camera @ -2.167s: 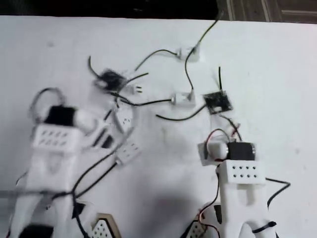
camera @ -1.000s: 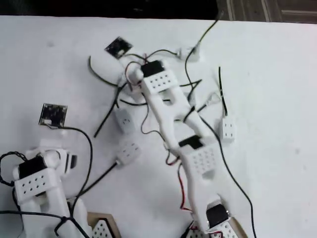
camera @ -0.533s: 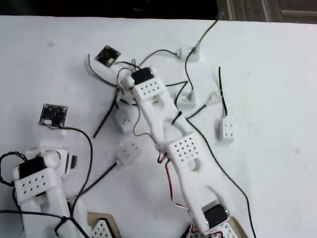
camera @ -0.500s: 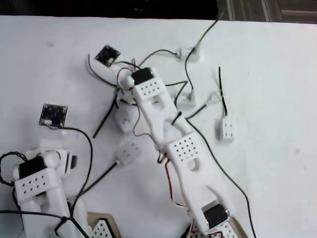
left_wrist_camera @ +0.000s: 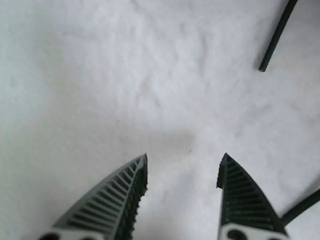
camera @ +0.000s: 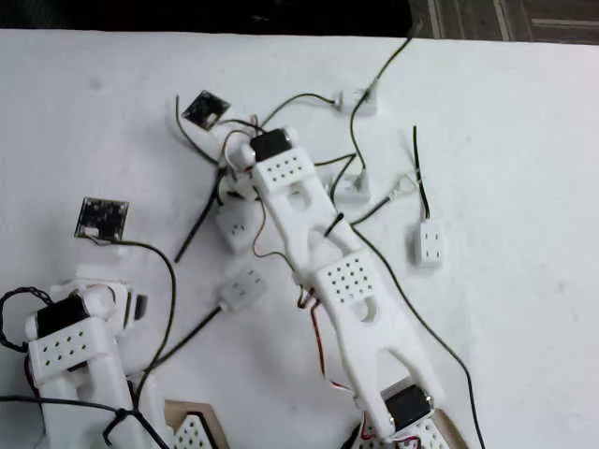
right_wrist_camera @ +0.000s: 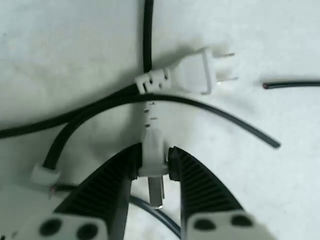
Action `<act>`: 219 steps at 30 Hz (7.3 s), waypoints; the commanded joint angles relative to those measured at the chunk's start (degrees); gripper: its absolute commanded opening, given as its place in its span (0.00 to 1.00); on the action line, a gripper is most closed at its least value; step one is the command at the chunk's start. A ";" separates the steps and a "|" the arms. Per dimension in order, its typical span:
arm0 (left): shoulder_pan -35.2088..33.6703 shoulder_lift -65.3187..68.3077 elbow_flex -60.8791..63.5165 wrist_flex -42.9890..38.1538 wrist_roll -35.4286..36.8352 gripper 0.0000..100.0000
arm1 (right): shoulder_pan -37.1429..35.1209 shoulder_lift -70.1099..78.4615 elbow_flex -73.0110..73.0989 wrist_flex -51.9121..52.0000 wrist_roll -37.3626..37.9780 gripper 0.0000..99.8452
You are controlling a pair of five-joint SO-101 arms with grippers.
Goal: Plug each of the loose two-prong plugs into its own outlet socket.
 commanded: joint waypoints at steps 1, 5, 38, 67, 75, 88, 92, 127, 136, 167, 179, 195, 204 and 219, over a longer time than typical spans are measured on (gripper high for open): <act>0.13 -1.01 -0.18 -0.88 -0.44 0.24 | 1.89 -9.63 -2.11 3.74 4.75 0.02; 0.13 -1.01 -0.18 -0.88 -0.44 0.24 | 1.98 -15.52 -2.11 8.40 17.05 0.02; 0.13 -1.01 0.09 -1.67 -0.44 0.24 | 11.47 -52.00 -1.23 17.10 36.31 0.02; 0.13 -1.01 0.09 -1.67 -0.44 0.24 | 25.71 -105.89 108.66 5.93 36.66 0.02; 0.13 -1.01 0.09 -1.67 -0.44 0.24 | 29.23 -105.80 124.57 -2.15 46.15 0.02; 0.13 -1.01 0.09 -1.67 -0.44 0.24 | 26.68 -105.71 130.20 -2.68 49.32 0.16; 0.13 -1.01 0.09 -1.67 -0.44 0.24 | 23.08 -105.71 132.31 -2.86 49.49 0.16; 0.13 -1.01 0.09 -1.67 -0.44 0.24 | 22.11 -94.02 140.84 -23.43 49.58 0.16; 0.13 -1.01 0.09 -1.67 -0.44 0.24 | 22.20 -92.26 132.57 -18.59 49.32 0.02; 0.13 -1.01 0.09 -1.67 -0.44 0.24 | 19.91 -96.40 121.49 -5.05 11.43 0.21; 0.13 -1.01 0.09 -1.67 -0.44 0.24 | 13.67 -75.03 103.82 9.27 11.43 0.21; 0.13 -1.01 0.18 -1.67 -0.44 0.24 | 18.59 -50.59 91.43 10.68 11.43 0.21; 0.13 -1.01 0.18 -1.67 -0.44 0.24 | 19.12 -46.20 91.34 10.59 11.43 0.18; 0.13 -1.01 0.18 -1.67 -0.44 0.24 | 18.59 -47.34 91.25 9.27 11.43 0.01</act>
